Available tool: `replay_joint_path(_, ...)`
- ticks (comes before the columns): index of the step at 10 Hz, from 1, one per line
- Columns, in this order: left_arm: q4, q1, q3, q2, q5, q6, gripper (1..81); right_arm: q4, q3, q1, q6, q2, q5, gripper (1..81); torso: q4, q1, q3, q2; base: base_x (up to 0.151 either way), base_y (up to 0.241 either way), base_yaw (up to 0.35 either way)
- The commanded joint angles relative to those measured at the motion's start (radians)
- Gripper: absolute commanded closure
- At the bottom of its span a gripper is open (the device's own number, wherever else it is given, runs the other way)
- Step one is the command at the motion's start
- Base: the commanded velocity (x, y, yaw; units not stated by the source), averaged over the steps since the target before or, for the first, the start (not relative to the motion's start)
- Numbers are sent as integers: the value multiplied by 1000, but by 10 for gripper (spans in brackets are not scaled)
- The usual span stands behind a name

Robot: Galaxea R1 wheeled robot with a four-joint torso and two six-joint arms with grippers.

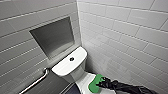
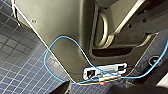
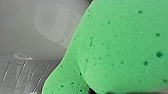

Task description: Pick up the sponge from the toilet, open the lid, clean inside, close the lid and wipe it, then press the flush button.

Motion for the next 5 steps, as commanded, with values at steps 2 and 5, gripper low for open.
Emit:
replay_joint_path(2,-8,2,2,-4,86,6,10,14,6,159,1,15,-68,811,0,0,-32,0,0,0,0)
replay_joint_path(5,-10,8,2,-6,86,6,10,24,-44,219,2,38,-62,811,0,1,-69,0,0,0,0)
